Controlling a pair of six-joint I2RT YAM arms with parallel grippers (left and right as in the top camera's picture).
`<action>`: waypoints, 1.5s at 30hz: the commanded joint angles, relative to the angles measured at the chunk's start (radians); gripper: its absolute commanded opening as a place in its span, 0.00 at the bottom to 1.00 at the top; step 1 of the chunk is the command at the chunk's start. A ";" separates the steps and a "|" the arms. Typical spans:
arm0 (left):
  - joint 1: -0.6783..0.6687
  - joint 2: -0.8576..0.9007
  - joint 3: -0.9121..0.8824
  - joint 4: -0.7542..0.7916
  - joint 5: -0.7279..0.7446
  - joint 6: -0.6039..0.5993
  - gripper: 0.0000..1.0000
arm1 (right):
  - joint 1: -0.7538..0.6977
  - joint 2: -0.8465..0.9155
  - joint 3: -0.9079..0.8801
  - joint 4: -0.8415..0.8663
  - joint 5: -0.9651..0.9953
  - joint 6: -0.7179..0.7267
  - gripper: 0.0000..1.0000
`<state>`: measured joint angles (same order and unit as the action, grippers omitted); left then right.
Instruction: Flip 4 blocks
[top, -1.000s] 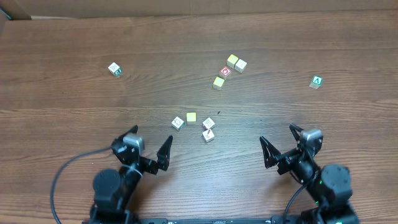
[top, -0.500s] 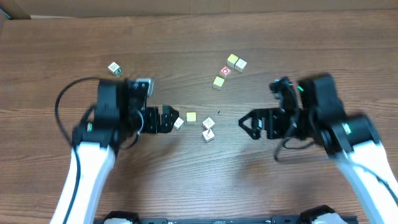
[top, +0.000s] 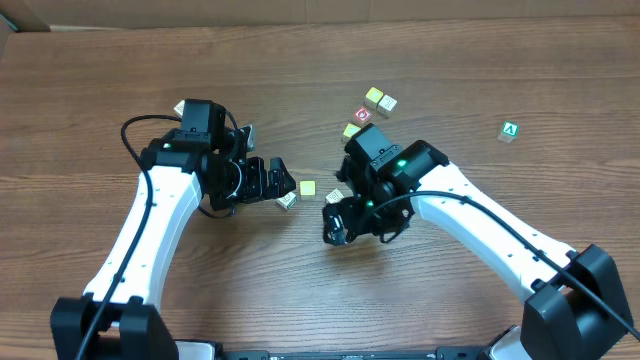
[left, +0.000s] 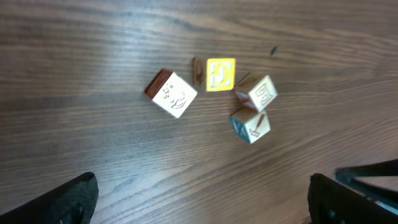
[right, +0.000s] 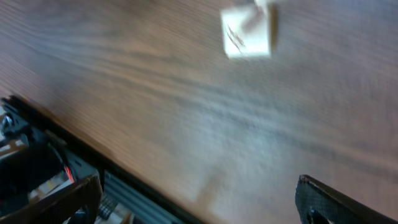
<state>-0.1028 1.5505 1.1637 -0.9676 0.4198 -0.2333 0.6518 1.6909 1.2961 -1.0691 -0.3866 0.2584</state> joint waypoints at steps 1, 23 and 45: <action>0.002 0.034 0.019 -0.016 0.019 -0.014 1.00 | 0.005 -0.017 0.012 0.042 0.016 0.004 1.00; 0.002 0.047 0.019 -0.047 -0.001 -0.007 1.00 | 0.010 0.140 -0.027 0.228 0.056 -0.156 0.70; 0.002 0.047 0.019 -0.027 -0.001 -0.008 1.00 | 0.010 0.255 -0.027 0.318 0.054 -0.177 0.57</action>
<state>-0.1028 1.5917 1.1641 -0.9985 0.4191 -0.2344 0.6563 1.9472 1.2694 -0.7654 -0.3328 0.0700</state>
